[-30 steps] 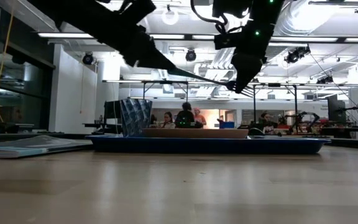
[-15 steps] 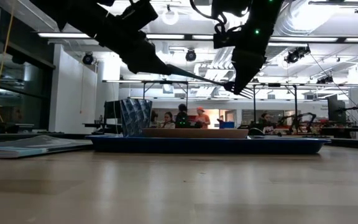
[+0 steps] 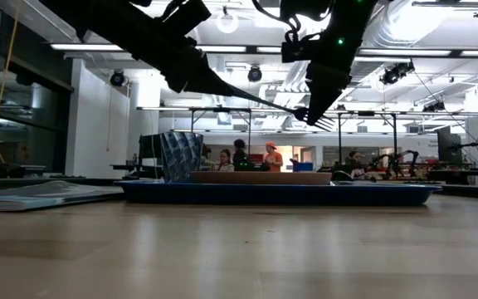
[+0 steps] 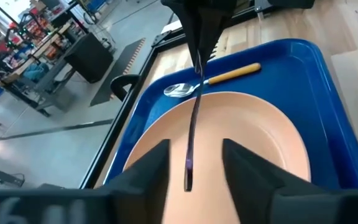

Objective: Pick and place plate/cup/fork/spoon on tray
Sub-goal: Put the blue fork on the blue tray to the right side of the orange plate

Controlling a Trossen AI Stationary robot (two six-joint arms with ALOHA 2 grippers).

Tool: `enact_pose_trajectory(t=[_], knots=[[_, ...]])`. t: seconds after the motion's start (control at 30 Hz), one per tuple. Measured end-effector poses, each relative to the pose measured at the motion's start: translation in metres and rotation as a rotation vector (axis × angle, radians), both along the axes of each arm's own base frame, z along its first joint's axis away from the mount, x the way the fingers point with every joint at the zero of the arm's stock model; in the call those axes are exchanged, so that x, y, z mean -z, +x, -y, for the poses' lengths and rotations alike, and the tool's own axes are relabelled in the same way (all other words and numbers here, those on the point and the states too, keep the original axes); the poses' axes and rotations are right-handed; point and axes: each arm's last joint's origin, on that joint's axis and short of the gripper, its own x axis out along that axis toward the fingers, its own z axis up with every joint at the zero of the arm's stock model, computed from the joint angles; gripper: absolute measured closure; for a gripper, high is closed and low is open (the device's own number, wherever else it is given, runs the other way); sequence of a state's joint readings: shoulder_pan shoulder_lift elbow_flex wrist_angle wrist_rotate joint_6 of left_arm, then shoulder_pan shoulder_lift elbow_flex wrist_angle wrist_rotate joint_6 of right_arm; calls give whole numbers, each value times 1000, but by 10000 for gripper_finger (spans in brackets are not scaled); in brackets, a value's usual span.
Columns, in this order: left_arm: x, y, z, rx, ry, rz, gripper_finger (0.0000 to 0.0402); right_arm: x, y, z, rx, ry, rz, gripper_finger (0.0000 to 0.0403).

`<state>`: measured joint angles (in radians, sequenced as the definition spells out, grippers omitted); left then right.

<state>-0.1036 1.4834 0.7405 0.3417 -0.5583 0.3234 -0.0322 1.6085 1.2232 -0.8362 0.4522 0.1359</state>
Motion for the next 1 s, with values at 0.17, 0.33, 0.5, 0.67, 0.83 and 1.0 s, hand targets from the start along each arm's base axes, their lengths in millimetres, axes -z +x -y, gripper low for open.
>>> enact_pose_trajectory(t=[0.17, 0.33, 0.5, 0.67, 0.83, 1.0], knots=[[0, 0, 0, 8, 20, -8, 372, 0, 1, 0, -7, -2, 12, 403], [0, 0, 0, 9, 25, -12, 391, 0, 2, 0, -8, -4, 19, 403], [-1, -4, -2, -38, 49, -40, 396, -3, -1, 1, 5, -36, 10, 378], [-13, -15, -5, -110, 62, -42, 398, -15, -12, 3, 52, -112, 11, 304], [-27, -36, -8, -173, 16, 6, 399, -22, -26, 3, 94, -117, 60, 242], [-35, -68, -10, -108, -84, 269, 400, 3, -43, 1, 97, -74, 250, 221]])
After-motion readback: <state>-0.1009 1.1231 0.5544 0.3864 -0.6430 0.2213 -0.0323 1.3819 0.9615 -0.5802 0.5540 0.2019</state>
